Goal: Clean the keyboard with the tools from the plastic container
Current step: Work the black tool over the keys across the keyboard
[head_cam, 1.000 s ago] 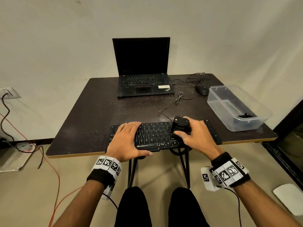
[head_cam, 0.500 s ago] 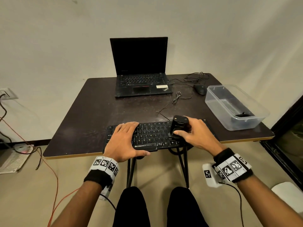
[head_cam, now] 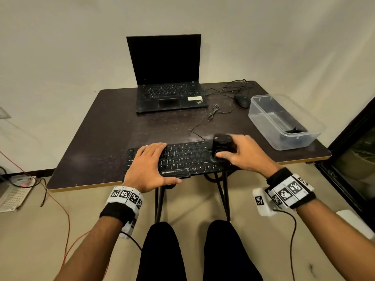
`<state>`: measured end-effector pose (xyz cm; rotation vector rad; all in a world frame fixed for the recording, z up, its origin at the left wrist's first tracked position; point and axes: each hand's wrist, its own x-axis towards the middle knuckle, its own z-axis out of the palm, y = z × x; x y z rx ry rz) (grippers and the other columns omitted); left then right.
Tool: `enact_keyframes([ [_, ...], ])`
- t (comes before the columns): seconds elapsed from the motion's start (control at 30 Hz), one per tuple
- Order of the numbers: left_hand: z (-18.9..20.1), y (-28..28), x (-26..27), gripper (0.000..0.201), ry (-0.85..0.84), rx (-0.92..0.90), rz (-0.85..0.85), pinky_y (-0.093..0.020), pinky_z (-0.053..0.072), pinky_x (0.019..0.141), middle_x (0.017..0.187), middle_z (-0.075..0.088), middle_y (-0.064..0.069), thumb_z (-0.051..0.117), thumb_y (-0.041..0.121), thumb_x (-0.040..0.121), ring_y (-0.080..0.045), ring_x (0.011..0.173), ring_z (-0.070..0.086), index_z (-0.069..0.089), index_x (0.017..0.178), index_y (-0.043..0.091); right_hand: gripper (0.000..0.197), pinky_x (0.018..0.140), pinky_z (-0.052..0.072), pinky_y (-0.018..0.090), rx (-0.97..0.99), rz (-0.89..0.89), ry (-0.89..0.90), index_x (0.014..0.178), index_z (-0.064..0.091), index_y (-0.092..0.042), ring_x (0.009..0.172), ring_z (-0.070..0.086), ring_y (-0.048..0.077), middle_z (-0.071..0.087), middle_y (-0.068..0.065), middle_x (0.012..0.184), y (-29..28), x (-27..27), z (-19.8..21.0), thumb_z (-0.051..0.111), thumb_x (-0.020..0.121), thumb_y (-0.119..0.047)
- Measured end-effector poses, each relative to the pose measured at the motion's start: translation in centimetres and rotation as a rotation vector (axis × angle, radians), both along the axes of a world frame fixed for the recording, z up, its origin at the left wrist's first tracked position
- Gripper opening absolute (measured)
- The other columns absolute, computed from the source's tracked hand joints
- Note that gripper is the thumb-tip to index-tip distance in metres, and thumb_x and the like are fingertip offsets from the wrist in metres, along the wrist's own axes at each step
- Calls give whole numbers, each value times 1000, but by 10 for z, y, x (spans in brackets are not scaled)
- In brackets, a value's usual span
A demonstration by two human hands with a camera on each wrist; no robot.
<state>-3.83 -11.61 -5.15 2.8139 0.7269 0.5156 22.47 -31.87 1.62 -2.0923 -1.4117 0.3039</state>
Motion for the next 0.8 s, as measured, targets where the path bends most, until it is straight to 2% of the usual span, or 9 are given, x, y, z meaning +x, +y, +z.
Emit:
enact_keyframes([
  [0.07,-1,0,1,128,1,0,0,-43,18,128,155,45,6,59,102,59,-15,144,39,38,154,20,33,91,59,38,10,-50,19,118,75,-28,100,75,17,81,-6,106,-4,7,0,85,87,-33],
  [0.2,-1,1,0,128,-4,1,-1,-43,18,128,156,45,6,59,102,59,-15,144,39,38,155,20,31,92,61,38,-25,95,105,117,76,-28,100,74,5,80,-13,105,-10,-1,-2,85,88,-28],
  [0.33,-1,1,0,127,-4,2,-3,-43,20,127,155,46,6,60,102,59,-15,144,40,39,154,20,30,90,61,44,38,-58,106,115,75,-31,96,74,11,80,-10,106,-11,10,-3,85,87,-30],
  [0.43,-1,1,0,127,-13,2,0,-43,20,127,155,46,6,59,102,59,-15,144,40,39,154,20,30,86,64,41,5,82,152,111,72,-40,93,74,4,78,-16,102,-12,0,-5,85,88,-26],
  [0.6,-2,1,0,127,-4,9,-5,-43,20,127,155,46,7,59,102,59,-14,144,40,39,154,20,28,87,64,47,51,-42,156,112,73,-36,94,75,7,79,-11,103,-12,10,-6,85,87,-31],
  [0.73,-2,1,0,127,-11,15,1,-42,19,128,155,46,6,59,101,59,-14,144,39,39,154,19,30,85,64,41,14,60,134,113,72,-37,92,74,2,77,-19,99,-14,4,-6,85,88,-27],
  [0.8,-2,0,0,126,-3,16,1,-42,19,128,155,46,6,60,101,59,-13,144,39,39,154,20,27,89,63,43,27,-44,129,112,72,-33,93,74,5,78,-14,102,-16,12,-4,85,88,-31],
])
